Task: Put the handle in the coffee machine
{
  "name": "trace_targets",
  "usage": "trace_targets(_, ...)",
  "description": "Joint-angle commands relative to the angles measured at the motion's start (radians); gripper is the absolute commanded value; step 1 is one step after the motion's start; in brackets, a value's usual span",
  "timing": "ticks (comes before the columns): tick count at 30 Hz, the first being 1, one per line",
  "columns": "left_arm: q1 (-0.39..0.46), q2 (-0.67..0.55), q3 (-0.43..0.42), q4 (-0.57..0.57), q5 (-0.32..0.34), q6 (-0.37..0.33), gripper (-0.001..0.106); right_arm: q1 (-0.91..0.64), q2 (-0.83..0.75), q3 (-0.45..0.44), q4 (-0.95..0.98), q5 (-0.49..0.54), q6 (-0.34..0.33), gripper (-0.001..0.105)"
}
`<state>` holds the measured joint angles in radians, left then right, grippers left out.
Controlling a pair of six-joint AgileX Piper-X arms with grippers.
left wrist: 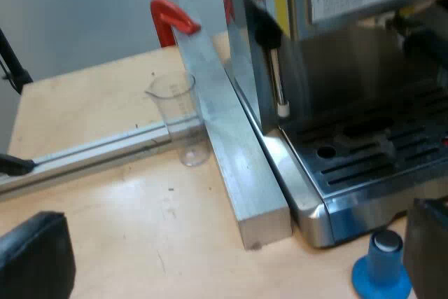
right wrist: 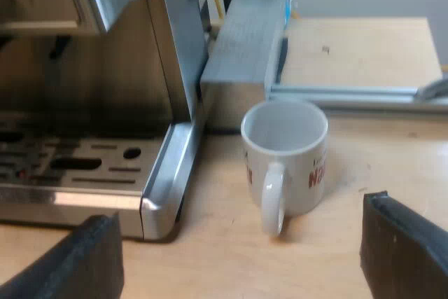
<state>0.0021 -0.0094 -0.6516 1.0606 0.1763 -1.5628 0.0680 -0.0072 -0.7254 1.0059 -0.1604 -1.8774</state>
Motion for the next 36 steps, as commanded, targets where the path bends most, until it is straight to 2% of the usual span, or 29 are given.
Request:
trace_targets(1, 0.002, -0.053, 0.023, -0.013, -0.009, -0.011, 0.097, -0.007, -0.046, 0.026, -0.016, -0.024, -0.003, 0.071)
trace_targets(5, 0.002, -0.053, 0.064, -0.011, -0.009, -0.011, 0.097, -0.007, -0.045, 0.068, -0.016, -0.026, -0.004, 0.071)
trace_targets(16, 0.002, -0.053, 0.105, 0.033, -0.001, -0.011, 0.097, -0.007, -0.045, 0.126, 0.009, -0.026, -0.004, 0.071)
trace_targets(28, 0.002, -0.053, 0.105, 0.030, -0.001, -0.011, 0.097, -0.007, -0.045, 0.192, 0.030, -0.026, -0.004, 0.071)
trace_targets(32, 0.002, -0.053, 0.105, 0.030, -0.001, -0.011, 0.097, -0.007, -0.043, 0.196, 0.030, -0.026, 0.033, 0.071)
trace_targets(36, 0.002, -0.053, 0.105, 0.030, -0.001, -0.011, 0.097, -0.007, -0.043, 0.196, 0.030, -0.026, 0.042, 0.071)
